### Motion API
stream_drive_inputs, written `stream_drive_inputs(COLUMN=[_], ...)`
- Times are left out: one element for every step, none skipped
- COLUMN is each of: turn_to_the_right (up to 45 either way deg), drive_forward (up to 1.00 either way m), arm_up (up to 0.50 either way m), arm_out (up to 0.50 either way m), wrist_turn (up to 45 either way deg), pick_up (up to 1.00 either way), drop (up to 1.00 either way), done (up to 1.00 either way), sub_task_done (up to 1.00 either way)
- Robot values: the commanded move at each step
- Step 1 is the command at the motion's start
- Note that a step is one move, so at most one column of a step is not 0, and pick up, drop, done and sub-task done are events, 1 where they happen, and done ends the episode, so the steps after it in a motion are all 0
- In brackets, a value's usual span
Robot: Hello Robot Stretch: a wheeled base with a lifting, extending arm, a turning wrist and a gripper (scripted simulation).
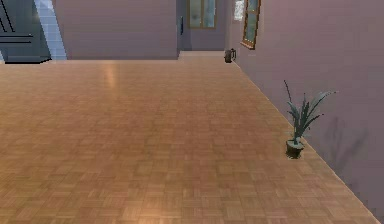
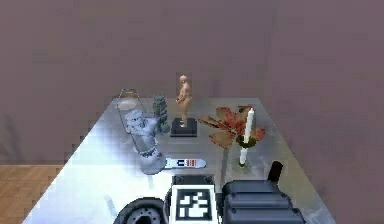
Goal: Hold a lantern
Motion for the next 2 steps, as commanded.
stream_drive_inputs(turn_to_the_right=[0.0,0.0], drive_forward=[0.0,0.0], arm_up=[0.0,0.0], arm_out=[0.32,0.0], wrist_turn=[0.0,45.0], pick_up=[0.0,0.0], drop=[0.0,0.0], done=[0.0,0.0], sub_task_done=[0.0,0.0])
